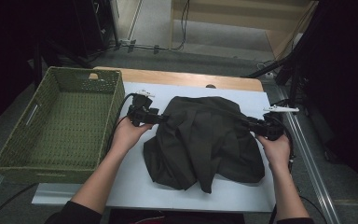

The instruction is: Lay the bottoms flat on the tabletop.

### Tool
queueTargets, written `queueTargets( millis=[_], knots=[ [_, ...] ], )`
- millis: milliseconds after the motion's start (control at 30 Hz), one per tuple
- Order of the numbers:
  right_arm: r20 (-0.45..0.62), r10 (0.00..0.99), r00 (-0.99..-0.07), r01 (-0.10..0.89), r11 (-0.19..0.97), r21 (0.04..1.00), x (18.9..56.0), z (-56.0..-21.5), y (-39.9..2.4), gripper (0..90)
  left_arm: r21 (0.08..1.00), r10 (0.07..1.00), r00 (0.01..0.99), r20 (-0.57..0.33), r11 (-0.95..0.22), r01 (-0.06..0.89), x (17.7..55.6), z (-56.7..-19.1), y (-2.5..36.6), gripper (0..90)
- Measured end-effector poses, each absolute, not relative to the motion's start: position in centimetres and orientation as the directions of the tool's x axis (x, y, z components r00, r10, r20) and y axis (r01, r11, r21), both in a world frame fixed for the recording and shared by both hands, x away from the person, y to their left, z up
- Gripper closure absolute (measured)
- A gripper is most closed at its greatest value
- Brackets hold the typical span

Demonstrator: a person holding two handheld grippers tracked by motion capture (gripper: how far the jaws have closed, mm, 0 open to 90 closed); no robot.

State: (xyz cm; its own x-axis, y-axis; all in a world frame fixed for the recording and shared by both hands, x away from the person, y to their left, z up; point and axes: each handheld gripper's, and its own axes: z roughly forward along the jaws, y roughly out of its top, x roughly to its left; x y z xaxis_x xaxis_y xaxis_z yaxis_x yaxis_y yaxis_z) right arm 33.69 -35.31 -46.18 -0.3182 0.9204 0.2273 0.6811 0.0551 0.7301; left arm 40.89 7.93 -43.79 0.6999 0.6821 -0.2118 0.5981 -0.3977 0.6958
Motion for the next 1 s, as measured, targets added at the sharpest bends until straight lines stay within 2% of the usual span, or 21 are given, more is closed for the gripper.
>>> queueTargets(
  millis=[133, 467, 533, 700, 867, 1000],
  knots=[
    [0.224, 0.928, -0.299, 0.674, 0.039, 0.738, 33.5, -46.3, -36.1, 54.4, 0.707, 0.700, 0.696, -0.162, -0.410, 0.577, 41.2, -44.2, 7.7, 38.9],
    [0.221, 0.940, -0.261, 0.695, 0.024, 0.718, 33.5, -47.6, -36.7, 42.7, 0.698, 0.735, 0.660, -0.157, -0.390, 0.600, 42.6, -46.1, 7.4, 35.8],
    [0.222, 0.941, -0.256, 0.707, 0.025, 0.707, 33.7, -48.0, -36.5, 38.0, 0.696, 0.732, 0.664, -0.151, -0.399, 0.597, 42.7, -46.5, 7.0, 35.7],
    [0.210, 0.942, -0.264, 0.711, 0.043, 0.701, 34.3, -49.1, -35.8, 35.8, 0.686, 0.724, 0.678, -0.131, -0.427, 0.588, 43.0, -47.8, 6.2, 34.6],
    [0.227, 0.938, -0.262, 0.732, 0.040, 0.680, 35.2, -50.3, -35.3, 32.2, 0.678, 0.714, 0.685, -0.144, -0.433, 0.594, 43.1, -48.7, 5.6, 34.5],
    [0.189, 0.941, -0.280, 0.747, 0.090, 0.658, 35.7, -51.4, -34.4, 30.4, 0.668, 0.706, 0.687, -0.173, -0.428, 0.608, 43.2, -49.3, 5.3, 34.6]
  ],
)
